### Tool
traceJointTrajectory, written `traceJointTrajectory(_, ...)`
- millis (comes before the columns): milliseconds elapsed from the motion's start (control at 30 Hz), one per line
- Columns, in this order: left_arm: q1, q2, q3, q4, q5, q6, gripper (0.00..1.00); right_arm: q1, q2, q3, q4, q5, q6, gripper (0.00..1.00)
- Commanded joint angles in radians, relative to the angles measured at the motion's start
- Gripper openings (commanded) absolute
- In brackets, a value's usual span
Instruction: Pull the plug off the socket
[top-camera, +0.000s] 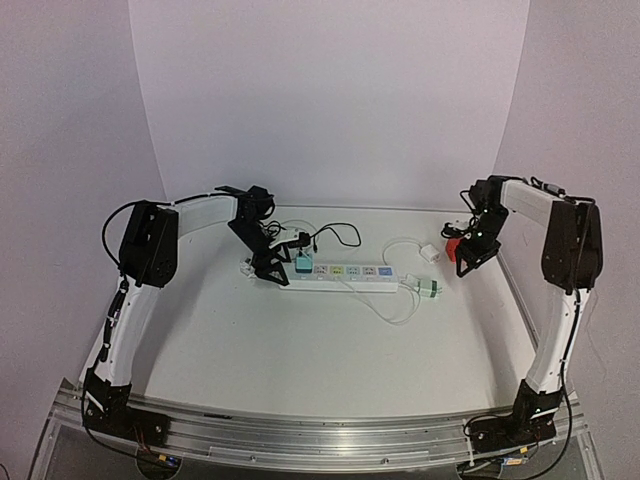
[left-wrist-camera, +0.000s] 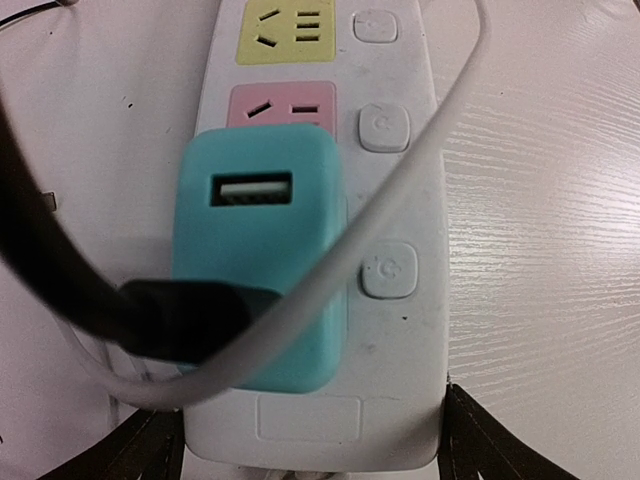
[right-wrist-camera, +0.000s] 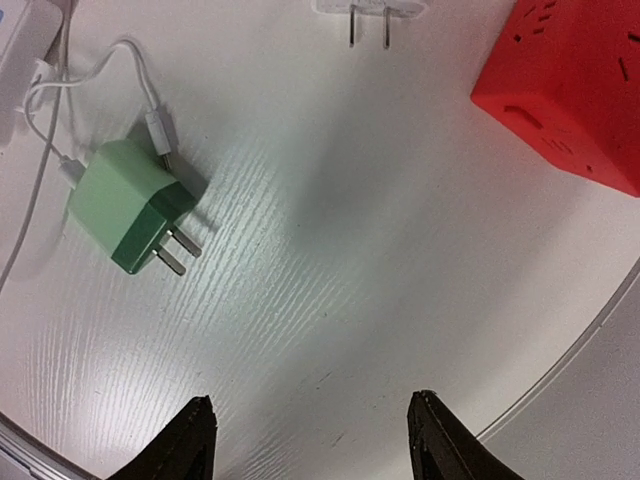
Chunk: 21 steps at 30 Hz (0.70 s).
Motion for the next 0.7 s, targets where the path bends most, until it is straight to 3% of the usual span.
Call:
traceJointTrajectory(0, 0.000, -0.047, 0.026, -0.017, -0.036, -0.005, 0.83, 0.128, -0.165, -0.033, 0.130, -0.084, -0.085, 0.61)
traceJointTrajectory(100, 0.000, -0.052, 0.019, -0.011, -0.031, -0.012, 0.83, 0.259, -0.253, -0.155, 0.390, -0.212, -0.144, 0.61)
traceJointTrajectory(200, 0.000, -0.059, 0.004, 0.000, -0.029, -0.019, 0.83, 0.357, -0.306, -0.334, 0.859, -0.408, -0.010, 0.58)
traceJointTrajectory(300, 0.000, -0.062, -0.013, 0.011, -0.028, -0.025, 0.83, 0.474, -0.266, -0.432, 1.244, -0.416, 0.040, 0.55)
traceJointTrajectory(467, 0.000, -0.066, -0.026, 0.036, -0.020, -0.035, 0.82, 0.592, -0.088, -0.343, 1.396, -0.327, 0.078, 0.47)
traceJointTrajectory(667, 0.000, -0.063, -0.026, 0.042, -0.008, -0.040, 0.82, 0.615, 0.043, -0.301, 1.478, -0.310, 0.134, 0.44)
